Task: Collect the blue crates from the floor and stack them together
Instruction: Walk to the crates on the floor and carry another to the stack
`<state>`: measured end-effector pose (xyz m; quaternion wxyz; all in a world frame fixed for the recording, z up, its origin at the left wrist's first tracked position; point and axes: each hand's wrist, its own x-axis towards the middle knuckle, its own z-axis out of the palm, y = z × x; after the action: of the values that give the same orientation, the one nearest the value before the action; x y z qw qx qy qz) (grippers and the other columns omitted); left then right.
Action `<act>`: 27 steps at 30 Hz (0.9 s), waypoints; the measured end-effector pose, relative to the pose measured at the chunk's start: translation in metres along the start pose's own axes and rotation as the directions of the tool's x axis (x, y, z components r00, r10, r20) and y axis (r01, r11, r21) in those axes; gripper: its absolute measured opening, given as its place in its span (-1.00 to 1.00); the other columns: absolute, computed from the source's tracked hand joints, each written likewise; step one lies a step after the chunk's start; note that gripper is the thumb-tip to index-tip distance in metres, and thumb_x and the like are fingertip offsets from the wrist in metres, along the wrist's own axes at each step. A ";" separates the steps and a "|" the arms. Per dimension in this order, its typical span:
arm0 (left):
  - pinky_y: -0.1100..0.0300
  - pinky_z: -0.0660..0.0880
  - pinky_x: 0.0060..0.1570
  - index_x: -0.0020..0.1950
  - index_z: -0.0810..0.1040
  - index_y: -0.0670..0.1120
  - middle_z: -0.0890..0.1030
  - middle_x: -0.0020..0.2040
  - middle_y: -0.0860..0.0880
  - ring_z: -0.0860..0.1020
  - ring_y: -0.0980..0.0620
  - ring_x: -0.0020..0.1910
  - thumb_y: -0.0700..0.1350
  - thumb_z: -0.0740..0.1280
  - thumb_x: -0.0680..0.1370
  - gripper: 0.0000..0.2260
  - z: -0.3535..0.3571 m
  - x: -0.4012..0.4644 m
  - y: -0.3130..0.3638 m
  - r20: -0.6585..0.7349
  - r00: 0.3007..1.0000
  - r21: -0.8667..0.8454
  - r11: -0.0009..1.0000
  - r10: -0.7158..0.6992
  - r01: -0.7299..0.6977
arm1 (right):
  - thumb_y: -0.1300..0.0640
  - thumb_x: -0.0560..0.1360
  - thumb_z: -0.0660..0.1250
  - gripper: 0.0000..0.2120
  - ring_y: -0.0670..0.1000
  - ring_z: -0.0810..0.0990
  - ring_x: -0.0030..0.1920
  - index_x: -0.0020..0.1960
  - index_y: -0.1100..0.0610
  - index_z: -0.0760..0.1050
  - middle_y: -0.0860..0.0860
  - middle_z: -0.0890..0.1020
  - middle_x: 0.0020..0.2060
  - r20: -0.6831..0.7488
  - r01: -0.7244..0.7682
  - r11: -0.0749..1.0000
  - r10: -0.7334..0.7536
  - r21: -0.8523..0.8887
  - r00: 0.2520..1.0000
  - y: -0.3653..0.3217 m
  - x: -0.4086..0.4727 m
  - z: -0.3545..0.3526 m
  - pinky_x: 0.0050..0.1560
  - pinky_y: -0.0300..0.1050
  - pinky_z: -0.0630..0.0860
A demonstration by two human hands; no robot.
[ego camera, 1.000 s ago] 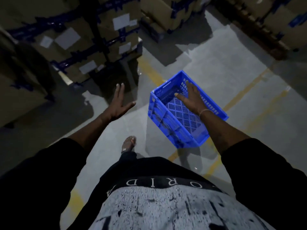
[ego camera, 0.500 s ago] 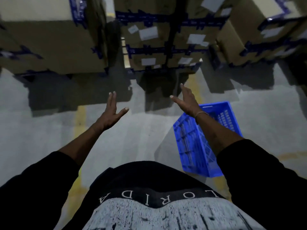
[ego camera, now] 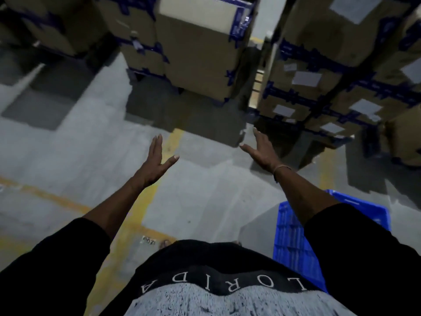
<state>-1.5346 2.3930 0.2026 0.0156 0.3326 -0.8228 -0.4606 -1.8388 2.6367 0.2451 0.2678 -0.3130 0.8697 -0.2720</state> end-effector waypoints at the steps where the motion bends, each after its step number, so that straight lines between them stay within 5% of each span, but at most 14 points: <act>1: -0.18 0.16 0.57 0.61 -0.30 0.27 -0.32 0.62 0.27 -0.03 0.01 0.66 0.51 0.19 0.50 -0.09 -0.015 -0.009 -0.014 -0.022 1.000 -0.014 1.000 -0.016 0.015 | -0.43 0.46 0.28 -0.07 0.14 0.13 0.60 0.65 0.02 0.08 0.08 0.15 0.61 0.016 0.013 1.000 -0.012 -0.008 1.000 -0.018 0.005 0.014 0.55 0.13 0.14; 12: -0.19 0.12 0.58 0.60 -0.31 0.29 -0.31 0.60 0.31 -0.02 0.05 0.66 0.52 0.20 0.48 -0.08 -0.156 -0.094 -0.160 -0.216 0.954 -0.130 0.975 -0.207 0.182 | -0.28 0.55 0.34 -0.16 0.17 0.09 0.61 0.65 0.00 0.05 0.09 0.11 0.62 0.194 0.216 0.976 -0.211 -0.004 0.958 -0.204 0.058 0.166 0.55 0.21 0.12; 21: -0.20 0.12 0.58 0.60 -0.31 0.30 -0.31 0.62 0.27 -0.03 0.03 0.66 0.51 0.21 0.49 -0.09 -0.239 -0.124 -0.249 -0.364 0.848 -0.252 0.917 -0.387 0.310 | -0.41 0.47 0.29 -0.06 0.18 0.16 0.58 0.65 0.03 0.07 0.14 0.17 0.60 0.364 0.369 0.929 -0.333 -0.032 0.870 -0.333 0.145 0.277 0.52 0.19 0.18; 27: -0.18 0.14 0.58 0.62 -0.29 0.26 -0.27 0.64 0.23 0.02 0.01 0.65 0.53 0.22 0.46 -0.05 -0.322 -0.102 -0.302 -0.453 0.743 -0.339 0.866 -0.493 0.367 | -0.28 0.55 0.33 -0.17 0.16 0.10 0.60 0.65 0.05 0.08 0.12 0.14 0.61 0.459 0.445 0.896 -0.396 0.001 0.795 -0.441 0.236 0.351 0.55 0.15 0.11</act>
<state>-1.1876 2.1025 0.1838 0.1704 0.6231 -0.6280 -0.4339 -1.5950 2.0774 0.2093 0.3764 -0.5663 0.7060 -0.1980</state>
